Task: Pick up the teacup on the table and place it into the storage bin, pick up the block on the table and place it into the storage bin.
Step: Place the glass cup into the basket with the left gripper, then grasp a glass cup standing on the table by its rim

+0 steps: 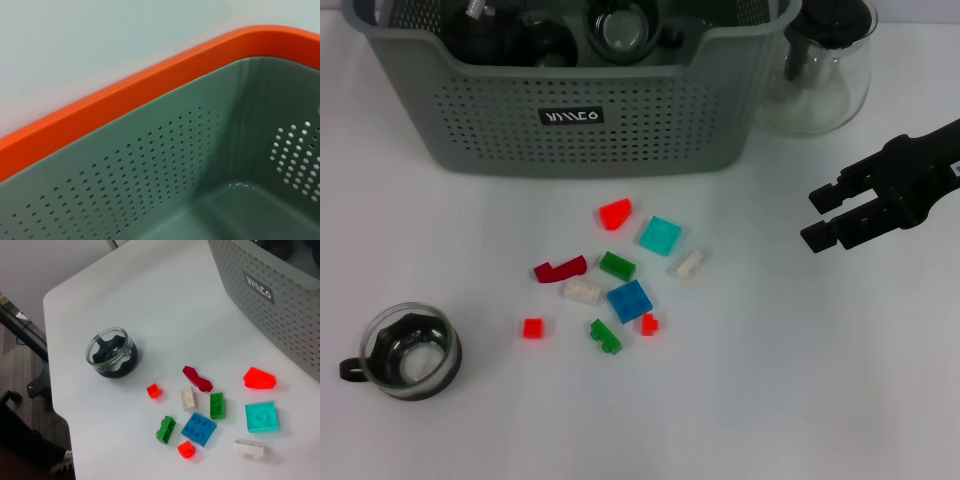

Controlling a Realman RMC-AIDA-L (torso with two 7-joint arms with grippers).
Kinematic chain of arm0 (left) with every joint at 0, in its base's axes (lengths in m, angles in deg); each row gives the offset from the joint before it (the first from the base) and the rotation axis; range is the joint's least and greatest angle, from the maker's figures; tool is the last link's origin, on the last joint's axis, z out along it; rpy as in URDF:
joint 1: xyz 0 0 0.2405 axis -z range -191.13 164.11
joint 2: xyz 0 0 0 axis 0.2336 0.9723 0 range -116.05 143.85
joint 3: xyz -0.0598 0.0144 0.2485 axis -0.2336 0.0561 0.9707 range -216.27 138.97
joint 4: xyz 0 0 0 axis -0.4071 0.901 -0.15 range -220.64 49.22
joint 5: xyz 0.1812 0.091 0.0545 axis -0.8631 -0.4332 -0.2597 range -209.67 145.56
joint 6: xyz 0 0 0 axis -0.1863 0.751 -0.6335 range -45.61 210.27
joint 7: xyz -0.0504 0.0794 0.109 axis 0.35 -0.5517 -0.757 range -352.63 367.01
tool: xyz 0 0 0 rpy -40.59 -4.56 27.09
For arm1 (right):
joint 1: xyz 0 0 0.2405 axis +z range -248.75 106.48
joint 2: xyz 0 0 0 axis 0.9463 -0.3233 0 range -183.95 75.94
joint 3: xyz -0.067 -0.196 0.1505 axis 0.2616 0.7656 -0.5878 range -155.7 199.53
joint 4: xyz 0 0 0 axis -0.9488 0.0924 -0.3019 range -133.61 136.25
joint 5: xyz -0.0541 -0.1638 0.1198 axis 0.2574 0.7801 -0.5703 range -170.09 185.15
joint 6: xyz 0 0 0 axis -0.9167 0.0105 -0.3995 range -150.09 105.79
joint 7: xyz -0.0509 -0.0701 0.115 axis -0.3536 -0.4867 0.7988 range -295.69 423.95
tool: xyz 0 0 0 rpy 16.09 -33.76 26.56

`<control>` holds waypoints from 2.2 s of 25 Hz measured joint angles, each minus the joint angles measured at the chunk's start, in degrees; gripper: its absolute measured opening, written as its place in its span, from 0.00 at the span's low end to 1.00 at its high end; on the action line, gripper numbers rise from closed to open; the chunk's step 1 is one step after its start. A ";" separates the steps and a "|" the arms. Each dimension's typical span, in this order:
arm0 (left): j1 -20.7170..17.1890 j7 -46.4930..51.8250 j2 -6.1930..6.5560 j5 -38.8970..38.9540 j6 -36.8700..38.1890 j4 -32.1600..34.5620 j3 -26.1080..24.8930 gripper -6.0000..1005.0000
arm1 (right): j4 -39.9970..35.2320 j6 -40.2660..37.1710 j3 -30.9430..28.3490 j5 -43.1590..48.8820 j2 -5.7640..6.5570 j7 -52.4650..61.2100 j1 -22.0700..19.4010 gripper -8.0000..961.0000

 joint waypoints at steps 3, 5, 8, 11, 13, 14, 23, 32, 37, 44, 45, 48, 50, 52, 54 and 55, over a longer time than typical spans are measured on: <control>-0.31 -0.01 -0.24 0.00 -0.05 0.73 -0.01 0.15 | 0.00 0.00 0.00 0.00 0.00 -0.02 0.00 0.72; -0.37 -0.02 -0.27 0.00 -0.06 0.83 0.07 0.18 | 0.00 0.02 0.00 0.00 0.00 -0.02 0.00 0.72; -0.39 -0.03 -0.27 0.00 -0.04 0.87 0.50 0.23 | 0.00 0.08 0.00 0.00 0.00 -0.17 -0.02 0.72; -0.57 -0.04 -0.27 0.00 0.49 1.47 0.66 0.29 | 0.00 0.10 -0.05 0.00 0.02 -0.53 -0.15 0.72; -1.29 0.14 -0.27 0.04 2.08 4.01 0.64 0.41 | 0.00 0.14 -0.07 0.00 0.13 -0.62 -0.25 0.72; -1.64 0.25 -0.30 0.09 3.02 5.26 0.51 0.48 | 0.00 0.14 -0.07 0.00 0.13 -0.62 -0.25 0.72; -8.43 4.58 -0.92 6.22 17.56 28.66 -1.41 0.74 | 0.00 0.17 -0.26 0.00 0.39 -1.45 -0.57 0.72; -18.25 -12.44 1.71 40.73 49.30 43.36 -14.77 0.80 | 0.00 0.07 -0.45 -0.36 0.37 -2.11 -0.72 0.72; -21.47 -19.45 3.03 45.58 66.43 44.02 -23.83 0.80 | 0.00 0.39 -0.44 -0.37 -0.02 -2.15 -0.71 0.72; -30.12 -23.13 2.70 34.38 70.37 54.89 -20.84 0.80 | 0.00 1.98 -0.52 -0.44 -0.59 -2.13 -0.14 0.72; -31.01 -23.49 2.44 31.83 70.51 56.72 -20.22 0.79 | 0.00 1.98 -0.52 -0.44 -0.59 -2.13 -0.14 0.72; -33.10 -24.01 1.48 25.14 70.72 60.82 -18.92 0.79 | -0.01 2.58 -0.53 -0.45 -0.75 -2.08 0.15 0.72; -34.09 -24.04 0.84 20.90 70.78 62.28 -18.42 0.79 | 0.00 2.80 -0.53 -0.45 -0.85 -2.09 0.28 0.72; -34.76 -24.05 0.38 17.69 70.82 62.83 -17.97 0.79 | -0.01 2.88 -0.53 -0.45 -0.89 -2.15 0.35 0.72; -35.41 -24.06 -0.12 13.98 70.81 62.91 -17.28 0.79 | 0.00 2.92 -0.53 -0.45 -0.88 -2.16 0.39 0.72; -35.62 -24.08 -0.36 11.68 70.73 62.75 -16.66 0.79 | 0.00 2.93 -0.53 -0.45 -0.89 -2.16 0.40 0.72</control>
